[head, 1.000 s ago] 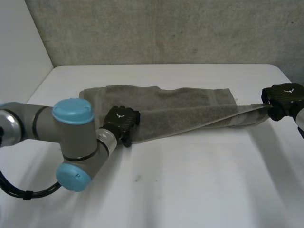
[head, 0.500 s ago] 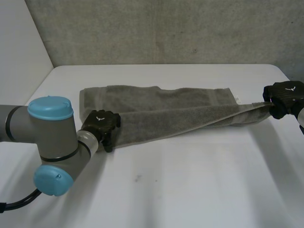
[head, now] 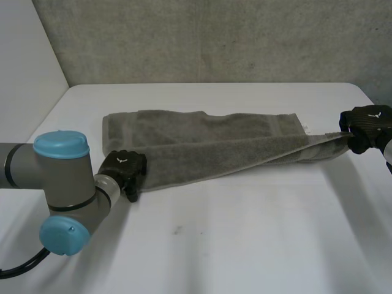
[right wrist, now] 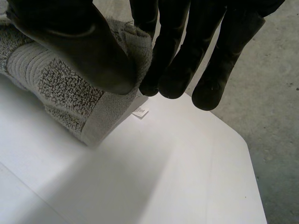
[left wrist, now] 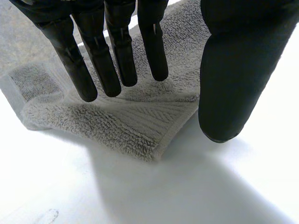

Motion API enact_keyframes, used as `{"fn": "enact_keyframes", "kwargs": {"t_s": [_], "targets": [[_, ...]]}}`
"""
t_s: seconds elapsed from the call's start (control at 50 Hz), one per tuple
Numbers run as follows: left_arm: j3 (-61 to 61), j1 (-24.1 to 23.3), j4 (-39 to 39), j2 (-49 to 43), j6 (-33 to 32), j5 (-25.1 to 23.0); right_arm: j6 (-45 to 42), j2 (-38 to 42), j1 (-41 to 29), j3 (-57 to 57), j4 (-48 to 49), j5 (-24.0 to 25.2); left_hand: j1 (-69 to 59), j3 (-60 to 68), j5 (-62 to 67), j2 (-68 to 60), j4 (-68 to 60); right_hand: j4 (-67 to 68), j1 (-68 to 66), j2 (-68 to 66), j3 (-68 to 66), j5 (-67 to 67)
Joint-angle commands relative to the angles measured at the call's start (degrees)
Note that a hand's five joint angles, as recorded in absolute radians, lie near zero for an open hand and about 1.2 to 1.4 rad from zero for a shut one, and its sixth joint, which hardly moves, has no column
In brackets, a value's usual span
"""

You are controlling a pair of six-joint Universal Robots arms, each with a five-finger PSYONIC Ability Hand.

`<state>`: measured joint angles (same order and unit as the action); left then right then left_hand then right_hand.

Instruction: Fold the towel.

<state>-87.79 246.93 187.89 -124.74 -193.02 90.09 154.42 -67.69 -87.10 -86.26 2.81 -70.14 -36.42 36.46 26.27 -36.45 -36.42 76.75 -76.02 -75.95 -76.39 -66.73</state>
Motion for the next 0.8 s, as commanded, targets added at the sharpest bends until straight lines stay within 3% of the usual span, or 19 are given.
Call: {"fn": "enact_keyframes", "kwargs": {"t_s": [0.02,0.2,0.24,0.34,0.48,0.58,0.68,0.8], "targets": [[0.42,0.91,0.9,-0.76,-2.34,0.09,0.0,0.19,0.08,0.04,0.09,0.0,-15.49,15.45,15.64,-15.45,-15.49,3.25,-3.98,-4.05,-3.61,-3.27],[0.69,2.94,2.04,-1.55,-8.33,1.41,0.0,0.01,0.17,0.22,0.09,-0.09,-29.98,29.94,30.13,-29.94,-29.98,3.25,-3.98,-4.05,-3.61,-3.27],[0.95,3.73,2.13,-0.68,-8.6,3.77,0.0,-0.25,0.17,0.31,0.0,-0.09,-43.53,43.49,43.68,-43.49,-43.53,3.25,-3.98,-4.05,-3.61,-3.27],[1.83,3.99,2.04,3.18,-8.16,7.03,-0.26,-0.6,-0.09,0.31,0.0,-0.09,-43.58,43.54,43.73,-43.55,-43.58,3.25,-3.98,-4.05,-3.61,-3.27],[1.57,3.73,1.6,9.52,-8.16,6.86,-0.61,-2.27,0.0,0.39,-0.79,0.09,-43.58,43.54,43.73,-43.55,-43.58,3.25,-3.98,-4.05,-3.61,-3.27],[0.51,3.11,0.73,14.88,-8.51,4.92,-1.23,-6.14,0.17,0.48,-2.55,0.97,-43.58,43.54,43.73,-43.55,-43.58,3.25,-3.98,-4.05,-3.61,-3.27],[0.16,3.82,-6.98,24.7,-8.68,1.33,-6.05,-12.54,2.36,1.45,-10.44,4.74,-43.58,43.54,43.73,-43.55,-43.58,3.25,-3.98,-4.05,-3.61,-3.27],[-1.33,3.82,-11.23,29.12,-8.51,0.26,-10.1,-16.16,3.34,1.1,-15.91,6.77,-43.58,43.54,43.73,-43.55,-43.58,3.25,-3.98,-4.05,-3.61,-3.27]]}}
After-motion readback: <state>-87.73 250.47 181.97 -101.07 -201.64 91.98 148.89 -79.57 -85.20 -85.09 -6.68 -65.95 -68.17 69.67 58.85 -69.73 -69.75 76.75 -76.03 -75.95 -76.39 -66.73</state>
